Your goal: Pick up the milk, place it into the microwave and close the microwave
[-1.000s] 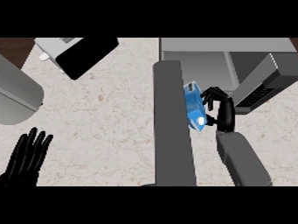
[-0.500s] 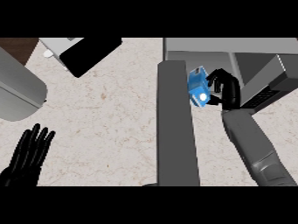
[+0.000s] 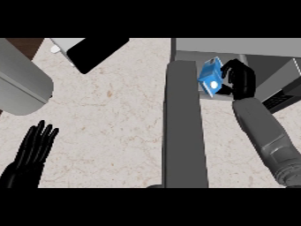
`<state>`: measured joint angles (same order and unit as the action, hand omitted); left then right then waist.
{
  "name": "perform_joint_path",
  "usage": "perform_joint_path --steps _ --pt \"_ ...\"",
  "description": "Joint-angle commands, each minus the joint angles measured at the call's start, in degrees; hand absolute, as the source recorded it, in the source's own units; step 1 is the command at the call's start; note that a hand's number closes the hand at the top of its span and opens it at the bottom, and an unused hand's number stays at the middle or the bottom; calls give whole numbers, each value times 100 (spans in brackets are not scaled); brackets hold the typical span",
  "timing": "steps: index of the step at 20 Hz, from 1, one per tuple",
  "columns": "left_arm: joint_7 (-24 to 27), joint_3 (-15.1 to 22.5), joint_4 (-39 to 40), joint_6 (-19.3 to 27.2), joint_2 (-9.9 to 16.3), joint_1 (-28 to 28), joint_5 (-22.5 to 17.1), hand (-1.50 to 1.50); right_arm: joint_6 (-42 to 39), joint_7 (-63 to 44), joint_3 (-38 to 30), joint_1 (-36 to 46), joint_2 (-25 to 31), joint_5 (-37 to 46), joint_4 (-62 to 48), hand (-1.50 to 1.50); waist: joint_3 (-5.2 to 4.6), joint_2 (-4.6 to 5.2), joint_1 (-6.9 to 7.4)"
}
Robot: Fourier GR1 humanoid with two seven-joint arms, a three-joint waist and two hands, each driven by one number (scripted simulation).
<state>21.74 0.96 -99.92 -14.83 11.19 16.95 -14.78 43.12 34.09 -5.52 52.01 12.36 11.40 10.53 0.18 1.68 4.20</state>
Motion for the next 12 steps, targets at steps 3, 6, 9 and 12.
perform_joint_path --steps 3,6,9,12 --pt "82 95 161 92 61 -133 436 -150 944 -422 -73 483 163 116 -389 150 2 95 192" --pt "-63 -46 122 27 257 -211 391 -150 896 -423 74 487 329 303 -571 -150 5 88 188" --pt "109 105 307 67 76 -305 510 -150 1091 -400 233 445 249 491 -685 -150 3 114 201" --pt "-31 170 223 191 22 -422 605 -150 800 -400 213 443 452 479 -687 -150 16 131 187"
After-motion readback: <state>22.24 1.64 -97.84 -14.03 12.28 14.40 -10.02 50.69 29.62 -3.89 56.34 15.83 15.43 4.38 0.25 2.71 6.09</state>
